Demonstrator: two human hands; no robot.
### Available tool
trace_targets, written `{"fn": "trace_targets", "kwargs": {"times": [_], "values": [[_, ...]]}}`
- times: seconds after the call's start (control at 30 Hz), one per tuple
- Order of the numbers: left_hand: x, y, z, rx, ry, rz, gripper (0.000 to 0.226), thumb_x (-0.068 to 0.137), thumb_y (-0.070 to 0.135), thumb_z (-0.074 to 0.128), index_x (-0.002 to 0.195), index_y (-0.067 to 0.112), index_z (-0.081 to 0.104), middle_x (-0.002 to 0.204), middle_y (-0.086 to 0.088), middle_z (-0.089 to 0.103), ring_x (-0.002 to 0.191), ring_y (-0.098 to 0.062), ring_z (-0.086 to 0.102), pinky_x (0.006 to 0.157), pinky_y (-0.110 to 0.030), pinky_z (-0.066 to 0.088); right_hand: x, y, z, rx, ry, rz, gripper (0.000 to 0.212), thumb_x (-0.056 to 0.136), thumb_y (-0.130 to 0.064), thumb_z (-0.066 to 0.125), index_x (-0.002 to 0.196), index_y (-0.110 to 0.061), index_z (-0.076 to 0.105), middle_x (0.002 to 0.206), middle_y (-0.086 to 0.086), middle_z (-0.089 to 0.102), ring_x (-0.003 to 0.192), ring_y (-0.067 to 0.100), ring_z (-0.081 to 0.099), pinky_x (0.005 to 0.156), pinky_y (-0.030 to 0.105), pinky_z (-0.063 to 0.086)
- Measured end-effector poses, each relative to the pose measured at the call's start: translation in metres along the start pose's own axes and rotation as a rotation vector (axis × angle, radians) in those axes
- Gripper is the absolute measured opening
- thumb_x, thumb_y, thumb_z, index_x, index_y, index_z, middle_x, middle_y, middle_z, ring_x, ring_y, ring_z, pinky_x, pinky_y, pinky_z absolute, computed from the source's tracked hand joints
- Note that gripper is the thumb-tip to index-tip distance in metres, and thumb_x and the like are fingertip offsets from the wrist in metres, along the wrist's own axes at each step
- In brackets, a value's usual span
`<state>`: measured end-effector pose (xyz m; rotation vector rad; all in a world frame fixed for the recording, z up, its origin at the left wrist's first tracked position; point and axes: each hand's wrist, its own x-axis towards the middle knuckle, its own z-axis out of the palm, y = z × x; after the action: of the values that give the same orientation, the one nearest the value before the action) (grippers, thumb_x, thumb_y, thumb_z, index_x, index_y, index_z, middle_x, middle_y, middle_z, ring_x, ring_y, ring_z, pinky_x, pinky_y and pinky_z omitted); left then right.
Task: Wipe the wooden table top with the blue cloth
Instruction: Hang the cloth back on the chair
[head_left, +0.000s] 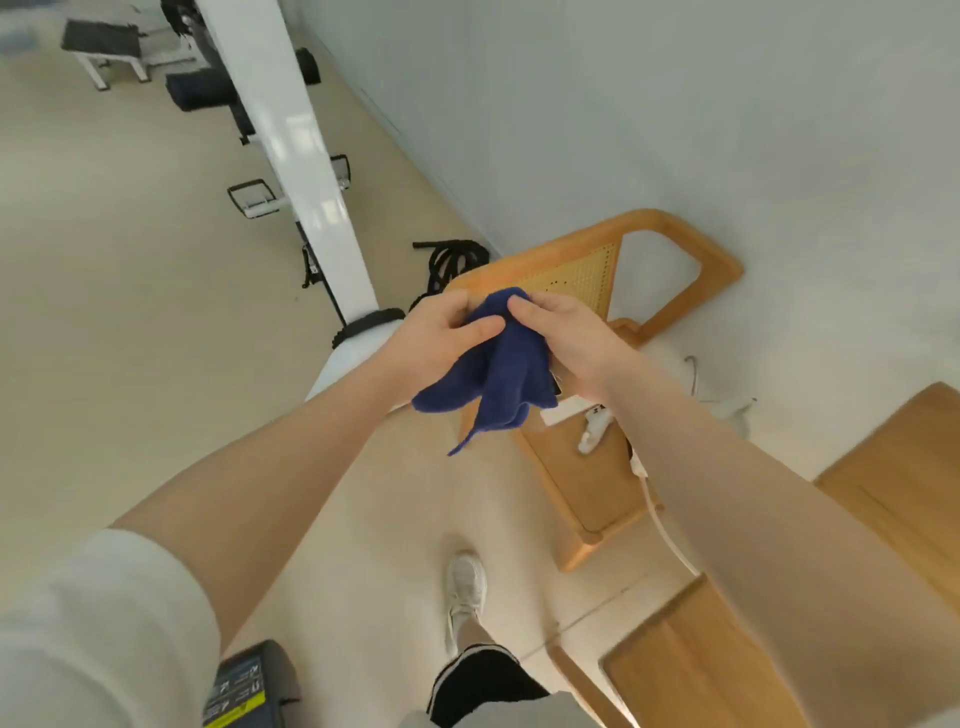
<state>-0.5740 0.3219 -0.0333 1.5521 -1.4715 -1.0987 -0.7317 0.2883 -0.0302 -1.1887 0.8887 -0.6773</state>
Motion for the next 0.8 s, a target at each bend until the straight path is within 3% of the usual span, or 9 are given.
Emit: {"fn": "trace_targets", "kwargs": {"times": [0.1, 0.2, 0.3, 0.4, 0.47, 0.53, 0.67, 0.8], "values": [[0.075, 0.01, -0.023, -0.037, -0.07, -0.017, 0.018, 0.096, 0.024, 0.051, 0.09, 0.01, 0.061, 0.084, -0.006, 0.065, 0.074, -0.012, 0.06, 0.072, -0.031, 0.049, 0.063, -0.029, -0.019, 0.023, 0.109, 0.003, 0.019, 0.097, -0.019, 0.046, 0.094, -0.011, 0.063, 0.094, 0.013, 0.065, 0.089, 0.025, 0.061, 0.089, 0.042, 0.048], [0.135, 0.017, -0.035, -0.085, -0.122, -0.072, 0.025, 0.098, 0.023, 0.045, 0.098, 0.002, 0.058, 0.093, -0.015, 0.063, 0.086, -0.023, 0.059, 0.08, -0.037, 0.047, 0.113, -0.051, -0.031, -0.174, 0.214, 0.018, 0.018, 0.096, -0.024, 0.05, 0.087, -0.016, 0.063, 0.096, 0.015, 0.066, 0.095, 0.03, 0.062, 0.091, 0.046, 0.049], [0.187, 0.026, -0.043, -0.166, -0.24, -0.056, 0.024, 0.092, 0.034, 0.054, 0.09, 0.01, 0.054, 0.085, -0.004, 0.062, 0.08, -0.016, 0.058, 0.077, -0.032, 0.046, 0.151, -0.067, -0.044, -0.147, 0.308, 0.076, 0.025, 0.093, -0.034, 0.054, 0.093, -0.011, 0.065, 0.098, 0.016, 0.068, 0.096, 0.03, 0.064, 0.089, 0.046, 0.051], [0.242, 0.032, -0.055, 0.121, -0.466, 0.091, 0.029, 0.074, 0.044, 0.07, 0.091, 0.022, 0.062, 0.087, 0.003, 0.071, 0.081, -0.012, 0.067, 0.075, -0.028, 0.052, 0.18, -0.073, -0.068, 0.12, 0.324, 0.11, 0.031, 0.087, -0.036, 0.06, 0.091, -0.006, 0.065, 0.087, 0.014, 0.067, 0.082, 0.027, 0.065, 0.076, 0.039, 0.053], [0.282, 0.037, -0.058, 0.305, -0.584, 0.165, 0.02, 0.075, 0.037, 0.076, 0.088, 0.032, 0.062, 0.085, 0.006, 0.071, 0.078, -0.006, 0.067, 0.071, -0.023, 0.052, 0.2, -0.07, -0.083, 0.157, 0.311, 0.136, 0.033, 0.077, -0.034, 0.066, 0.091, -0.004, 0.065, 0.086, 0.014, 0.066, 0.079, 0.027, 0.063, 0.073, 0.039, 0.051], [0.324, 0.039, -0.057, 0.343, -0.658, 0.212, 0.014, 0.078, 0.033, 0.074, 0.084, 0.035, 0.062, 0.077, 0.01, 0.069, 0.067, 0.002, 0.064, 0.062, -0.016, 0.05, 0.226, -0.067, -0.095, 0.174, 0.348, 0.153, 0.033, 0.072, -0.029, 0.068, 0.093, -0.004, 0.064, 0.086, 0.014, 0.066, 0.078, 0.025, 0.063, 0.072, 0.037, 0.051], [0.405, 0.023, -0.065, 0.483, -0.805, 0.291, 0.01, 0.085, 0.023, 0.064, 0.091, 0.016, 0.061, 0.079, -0.002, 0.065, 0.07, -0.012, 0.06, 0.065, -0.025, 0.047, 0.273, -0.067, -0.113, 0.12, 0.475, 0.212, 0.007, 0.084, -0.009, 0.063, 0.088, -0.004, 0.065, 0.076, 0.009, 0.066, 0.07, 0.02, 0.064, 0.06, 0.029, 0.053], [0.473, -0.007, -0.075, 0.701, -0.894, 0.381, 0.011, 0.085, 0.005, 0.051, 0.094, 0.009, 0.056, 0.082, -0.004, 0.06, 0.073, -0.017, 0.055, 0.063, -0.026, 0.043, 0.304, -0.058, -0.127, 0.009, 0.588, 0.357, 0.015, 0.082, -0.011, 0.066, 0.094, -0.001, 0.067, 0.081, 0.013, 0.066, 0.077, 0.026, 0.062, 0.07, 0.035, 0.051]]}}
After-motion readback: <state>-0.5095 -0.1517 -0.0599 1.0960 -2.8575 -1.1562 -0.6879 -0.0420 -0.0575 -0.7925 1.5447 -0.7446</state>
